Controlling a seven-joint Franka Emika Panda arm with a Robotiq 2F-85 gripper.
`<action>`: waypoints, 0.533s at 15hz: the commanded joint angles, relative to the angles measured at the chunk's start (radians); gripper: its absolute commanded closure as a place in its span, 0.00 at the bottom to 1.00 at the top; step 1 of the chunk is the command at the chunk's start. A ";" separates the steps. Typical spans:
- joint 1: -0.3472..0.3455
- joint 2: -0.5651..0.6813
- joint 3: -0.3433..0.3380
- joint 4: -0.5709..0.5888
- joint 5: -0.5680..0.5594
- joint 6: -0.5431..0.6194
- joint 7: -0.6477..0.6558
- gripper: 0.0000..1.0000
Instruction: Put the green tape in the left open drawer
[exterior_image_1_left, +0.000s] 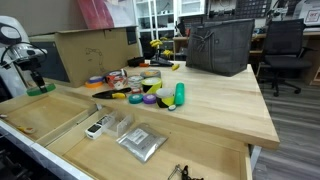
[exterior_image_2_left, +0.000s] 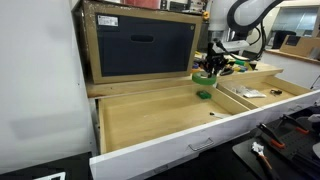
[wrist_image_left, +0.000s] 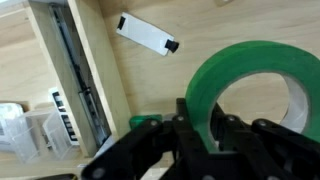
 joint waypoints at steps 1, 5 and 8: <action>0.013 0.003 0.009 0.012 0.010 -0.011 0.001 0.75; 0.027 0.013 0.018 0.036 0.023 -0.032 0.001 0.75; 0.026 0.015 0.017 0.037 0.023 -0.033 0.001 0.75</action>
